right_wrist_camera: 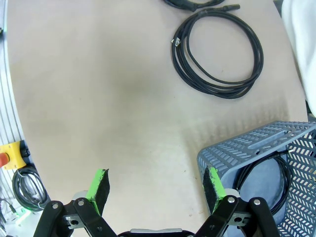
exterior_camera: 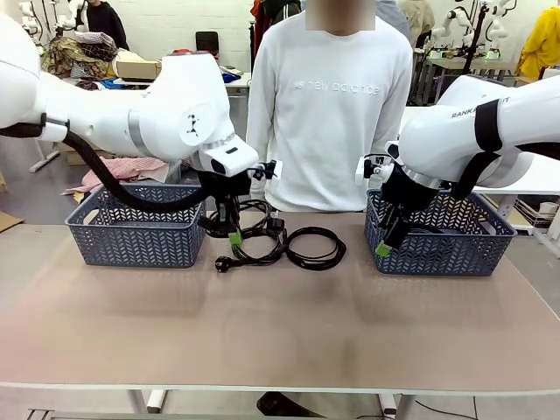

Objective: Organize the cables according to human instructions.
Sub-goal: Pick up a bundle of cables and place it in the basket indicated by the human.

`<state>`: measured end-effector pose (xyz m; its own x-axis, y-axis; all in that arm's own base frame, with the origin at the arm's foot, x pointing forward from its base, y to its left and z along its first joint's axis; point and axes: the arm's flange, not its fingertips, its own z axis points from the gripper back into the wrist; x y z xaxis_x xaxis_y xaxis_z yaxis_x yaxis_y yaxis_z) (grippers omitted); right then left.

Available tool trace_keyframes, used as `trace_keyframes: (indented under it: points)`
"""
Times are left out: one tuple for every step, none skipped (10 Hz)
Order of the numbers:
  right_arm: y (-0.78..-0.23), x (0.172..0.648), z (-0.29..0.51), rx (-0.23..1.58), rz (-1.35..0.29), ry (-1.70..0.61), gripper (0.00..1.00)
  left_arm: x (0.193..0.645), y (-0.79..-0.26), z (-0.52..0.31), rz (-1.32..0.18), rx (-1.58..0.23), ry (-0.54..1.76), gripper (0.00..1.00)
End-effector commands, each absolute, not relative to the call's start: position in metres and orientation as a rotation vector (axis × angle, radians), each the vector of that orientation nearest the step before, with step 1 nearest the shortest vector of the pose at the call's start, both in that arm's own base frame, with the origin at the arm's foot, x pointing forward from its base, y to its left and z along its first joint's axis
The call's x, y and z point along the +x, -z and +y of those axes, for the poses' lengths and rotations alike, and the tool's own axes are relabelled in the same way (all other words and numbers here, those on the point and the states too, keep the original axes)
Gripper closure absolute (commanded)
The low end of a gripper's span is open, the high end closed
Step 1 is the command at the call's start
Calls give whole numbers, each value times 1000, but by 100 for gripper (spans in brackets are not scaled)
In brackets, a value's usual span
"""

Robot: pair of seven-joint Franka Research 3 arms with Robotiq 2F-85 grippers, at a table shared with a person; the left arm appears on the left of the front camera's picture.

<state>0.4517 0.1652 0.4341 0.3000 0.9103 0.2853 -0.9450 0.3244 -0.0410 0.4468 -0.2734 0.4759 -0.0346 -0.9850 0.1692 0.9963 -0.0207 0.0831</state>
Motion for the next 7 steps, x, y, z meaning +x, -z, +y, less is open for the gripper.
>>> trace_keyframes:
  points:
    - [-435, 453, 166, 136, -278, -1239, 0, 459, -487, -271, -191, -61, 1565, 100]
    - [-435, 453, 166, 136, -278, -1239, 0, 460, -492, -272, -217, -88, 1502, 100]
    - [-435, 453, 166, 136, -278, -1239, 0, 453, -482, -270, -203, -73, 1582, 100]
    - [-435, 453, 166, 136, -278, -1239, 0, 453, -482, -270, -203, -73, 1582, 100]
    - [-435, 453, 166, 136, -278, -1239, 0, 453, -482, -270, -203, -73, 1582, 100]
    - [-435, 453, 166, 136, -278, -1239, 0, 453, -482, -270, -203, -73, 1582, 100]
    - [-435, 453, 166, 136, -278, -1239, 0, 453, -482, -270, -203, -73, 1582, 100]
